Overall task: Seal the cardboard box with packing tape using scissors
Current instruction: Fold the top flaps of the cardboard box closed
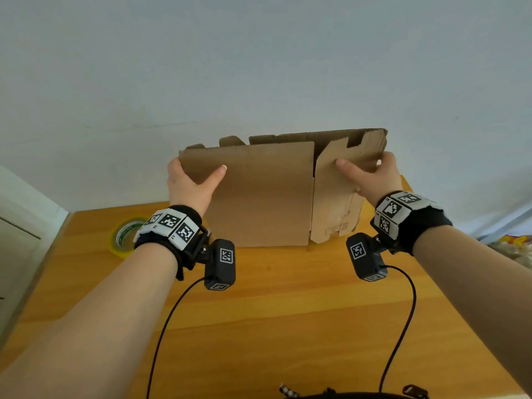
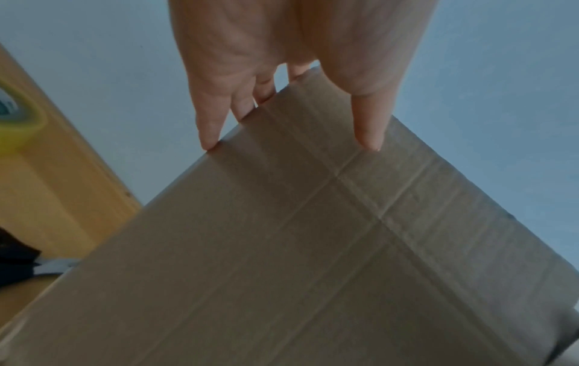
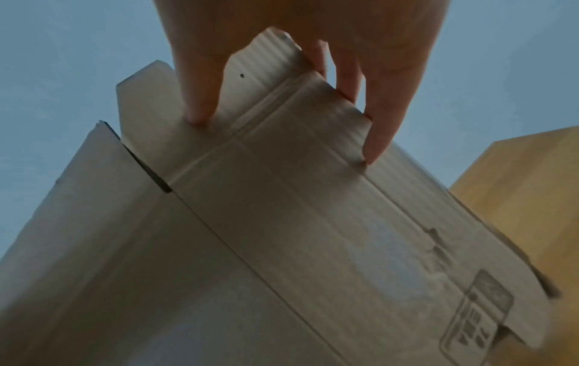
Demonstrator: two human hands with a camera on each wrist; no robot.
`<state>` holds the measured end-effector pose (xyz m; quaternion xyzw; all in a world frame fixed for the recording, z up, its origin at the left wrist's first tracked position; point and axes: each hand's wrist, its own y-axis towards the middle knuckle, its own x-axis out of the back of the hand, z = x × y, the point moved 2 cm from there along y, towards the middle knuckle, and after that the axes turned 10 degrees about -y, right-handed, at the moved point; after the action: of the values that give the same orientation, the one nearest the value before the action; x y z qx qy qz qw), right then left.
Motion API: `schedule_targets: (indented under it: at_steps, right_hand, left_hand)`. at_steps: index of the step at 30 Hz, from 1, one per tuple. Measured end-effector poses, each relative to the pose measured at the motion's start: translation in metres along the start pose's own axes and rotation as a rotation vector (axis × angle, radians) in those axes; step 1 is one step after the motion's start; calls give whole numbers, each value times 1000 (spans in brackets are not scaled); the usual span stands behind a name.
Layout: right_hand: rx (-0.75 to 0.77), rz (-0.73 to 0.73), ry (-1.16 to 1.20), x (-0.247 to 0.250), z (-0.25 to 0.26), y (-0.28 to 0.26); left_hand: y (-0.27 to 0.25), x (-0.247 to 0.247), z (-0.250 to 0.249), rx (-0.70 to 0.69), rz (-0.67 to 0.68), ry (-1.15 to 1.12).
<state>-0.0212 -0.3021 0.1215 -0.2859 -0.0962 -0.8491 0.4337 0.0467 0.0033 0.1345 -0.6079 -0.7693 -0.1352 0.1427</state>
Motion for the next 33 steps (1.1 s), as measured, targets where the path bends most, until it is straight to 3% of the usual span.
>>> schedule_targets:
  at_steps: [6,11,22,33]
  right_hand:
    - [-57,-21,180,4,20,-6]
    - [-122,10,292,2,24,-9]
    - [-68,74,278,-7,30,-19]
    - [-16,78,260,-17,38,-32]
  left_hand:
    - [-5,0,-13,0,-40,-100]
    - [-11,-3,-16,8,7,-89]
    - [-12,-3,-14,82,42,-98]
    - [-20,-10,-20,64,79,-122]
